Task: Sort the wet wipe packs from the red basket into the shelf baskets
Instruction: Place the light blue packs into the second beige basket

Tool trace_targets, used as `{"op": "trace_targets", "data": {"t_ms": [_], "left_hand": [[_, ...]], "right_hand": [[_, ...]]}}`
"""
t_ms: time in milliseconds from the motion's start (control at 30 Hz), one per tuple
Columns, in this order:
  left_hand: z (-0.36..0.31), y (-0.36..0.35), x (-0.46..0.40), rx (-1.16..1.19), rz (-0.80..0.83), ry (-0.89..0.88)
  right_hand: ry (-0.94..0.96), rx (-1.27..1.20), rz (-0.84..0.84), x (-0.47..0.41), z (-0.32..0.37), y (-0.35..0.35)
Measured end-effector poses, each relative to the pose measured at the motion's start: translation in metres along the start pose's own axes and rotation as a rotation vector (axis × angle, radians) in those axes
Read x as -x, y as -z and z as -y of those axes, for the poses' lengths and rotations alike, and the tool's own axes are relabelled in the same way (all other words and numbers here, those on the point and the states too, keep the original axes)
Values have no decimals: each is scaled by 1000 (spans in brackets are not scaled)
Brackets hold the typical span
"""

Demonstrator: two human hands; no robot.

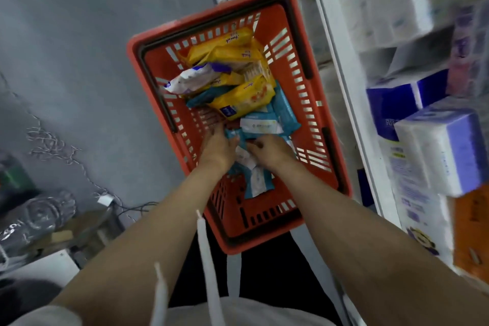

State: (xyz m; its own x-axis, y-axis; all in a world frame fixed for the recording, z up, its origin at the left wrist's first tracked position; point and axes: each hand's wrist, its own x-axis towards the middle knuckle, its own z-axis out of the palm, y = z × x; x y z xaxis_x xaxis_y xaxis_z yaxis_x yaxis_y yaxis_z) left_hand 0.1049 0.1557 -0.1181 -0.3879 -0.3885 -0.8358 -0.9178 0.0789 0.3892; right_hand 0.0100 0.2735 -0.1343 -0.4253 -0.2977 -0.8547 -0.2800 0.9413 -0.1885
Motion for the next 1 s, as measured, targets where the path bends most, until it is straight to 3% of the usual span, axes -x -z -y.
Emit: {"op": "trace_targets", "data": {"t_ms": [100,200,300,533,667,833,900,1000], "left_hand": [[1,-3,-6,-5,63,78],[2,-5,-10,9,81,106],[4,-4,-12,59,67,163],[3,-3,-10,163,-31,197],[-3,-3,-3,184,-95,197],[-9,2,17,236,-241,133],[-13,4,29,302,-268,113],[-29,8,49,513,-241,99]], "right_hand": [[4,-111,-141,-11,-5,-12],[24,-247,-19,-23,5,-19],[-76,-351,98,-34,12,-33],[-14,-152,148,-38,6,-52],[-51,-454,207,-34,6,-64],[-60,-770,112,-17,6,-37],[-22,-949,98,-4,0,-12],[86,-1009,99,18,-8,29]]}}
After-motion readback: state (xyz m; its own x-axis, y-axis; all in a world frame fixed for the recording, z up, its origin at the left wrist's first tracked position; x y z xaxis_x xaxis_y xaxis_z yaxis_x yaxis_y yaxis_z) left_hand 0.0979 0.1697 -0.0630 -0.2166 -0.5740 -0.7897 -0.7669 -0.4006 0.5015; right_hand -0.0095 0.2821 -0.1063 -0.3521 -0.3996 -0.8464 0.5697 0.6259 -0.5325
